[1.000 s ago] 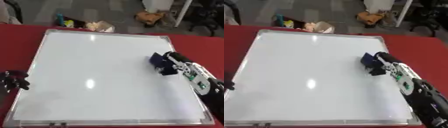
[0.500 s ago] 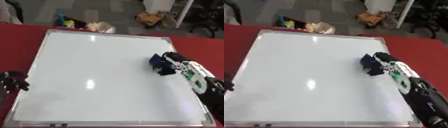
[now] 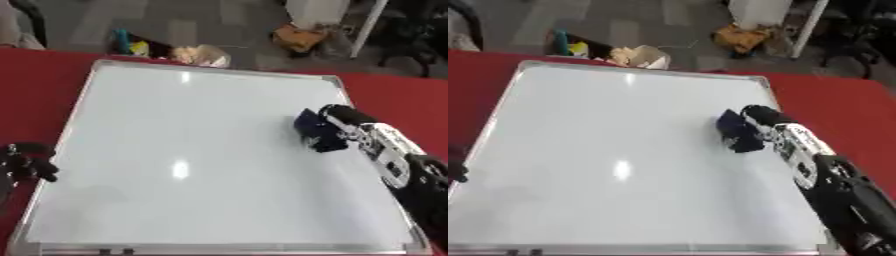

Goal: Wipe the whiteboard clean with a brush.

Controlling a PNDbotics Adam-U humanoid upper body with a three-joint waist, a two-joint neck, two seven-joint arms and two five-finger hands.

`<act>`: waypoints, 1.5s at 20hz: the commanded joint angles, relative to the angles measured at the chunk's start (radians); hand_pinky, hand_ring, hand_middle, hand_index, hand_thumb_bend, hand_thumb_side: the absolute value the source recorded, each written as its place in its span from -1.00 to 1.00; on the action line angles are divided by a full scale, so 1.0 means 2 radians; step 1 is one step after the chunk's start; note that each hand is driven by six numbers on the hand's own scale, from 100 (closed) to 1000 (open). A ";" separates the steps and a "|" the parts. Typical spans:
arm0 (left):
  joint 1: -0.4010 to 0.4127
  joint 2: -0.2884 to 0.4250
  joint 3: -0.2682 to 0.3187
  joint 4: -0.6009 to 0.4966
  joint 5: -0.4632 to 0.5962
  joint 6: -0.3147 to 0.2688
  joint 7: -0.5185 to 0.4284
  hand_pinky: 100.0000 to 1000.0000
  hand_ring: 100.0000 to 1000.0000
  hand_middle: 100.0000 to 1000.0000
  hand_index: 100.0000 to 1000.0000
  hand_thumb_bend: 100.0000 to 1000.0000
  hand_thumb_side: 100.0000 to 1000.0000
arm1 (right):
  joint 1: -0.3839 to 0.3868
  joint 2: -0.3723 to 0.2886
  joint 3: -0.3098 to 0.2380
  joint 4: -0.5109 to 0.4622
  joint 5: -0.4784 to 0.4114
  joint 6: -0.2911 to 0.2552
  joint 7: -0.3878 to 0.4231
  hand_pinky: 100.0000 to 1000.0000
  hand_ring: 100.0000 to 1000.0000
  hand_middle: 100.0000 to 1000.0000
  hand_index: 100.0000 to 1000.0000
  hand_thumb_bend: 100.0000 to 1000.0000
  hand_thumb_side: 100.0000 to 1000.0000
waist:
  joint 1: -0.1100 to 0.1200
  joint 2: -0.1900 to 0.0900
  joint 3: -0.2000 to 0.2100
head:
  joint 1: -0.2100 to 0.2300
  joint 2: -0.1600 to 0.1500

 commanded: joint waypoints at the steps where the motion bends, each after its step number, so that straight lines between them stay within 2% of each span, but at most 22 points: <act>1: -0.007 0.009 -0.001 -0.009 -0.001 -0.001 -0.002 0.00 0.02 0.14 0.29 0.47 1.00 | 0.003 0.016 0.021 -0.003 -0.013 -0.009 0.009 0.61 0.31 0.16 0.17 -1.00 0.08 | 0.006 -0.002 0.001 | -0.003 -0.003; 9: -0.006 0.008 -0.001 -0.009 0.000 -0.001 -0.002 0.00 0.02 0.14 0.29 0.46 1.00 | 0.004 0.022 0.041 -0.031 -0.020 -0.022 0.019 0.61 0.30 0.15 0.17 -1.00 0.09 | 0.007 -0.003 -0.001 | -0.004 -0.003; 16: -0.006 0.007 -0.001 -0.009 0.000 -0.001 -0.002 0.00 0.02 0.15 0.29 0.46 1.00 | 0.007 0.023 0.048 -0.043 -0.018 -0.024 0.025 0.61 0.30 0.15 0.17 -1.00 0.07 | 0.008 -0.004 -0.004 | -0.005 -0.003; 20: -0.005 0.008 0.000 -0.009 0.000 0.000 -0.002 0.00 0.02 0.15 0.29 0.46 1.00 | 0.008 0.021 0.039 -0.028 -0.002 -0.008 0.017 0.63 0.28 0.14 0.16 -1.00 -0.06 | 0.008 -0.004 -0.006 | -0.005 -0.003; 25: -0.005 0.008 0.000 -0.009 0.000 0.000 -0.002 0.00 0.02 0.15 0.29 0.46 1.00 | 0.007 0.020 0.024 0.002 0.036 0.025 -0.004 0.66 0.30 0.15 0.17 -1.00 -0.04 | 0.008 -0.004 -0.007 | -0.005 -0.004; 30: -0.004 0.009 0.000 -0.009 0.000 -0.001 -0.002 0.00 0.02 0.15 0.29 0.46 1.00 | 0.006 0.018 0.009 0.022 0.052 0.046 -0.016 0.66 0.29 0.14 0.17 -1.00 -0.06 | 0.009 -0.004 -0.008 | -0.006 -0.004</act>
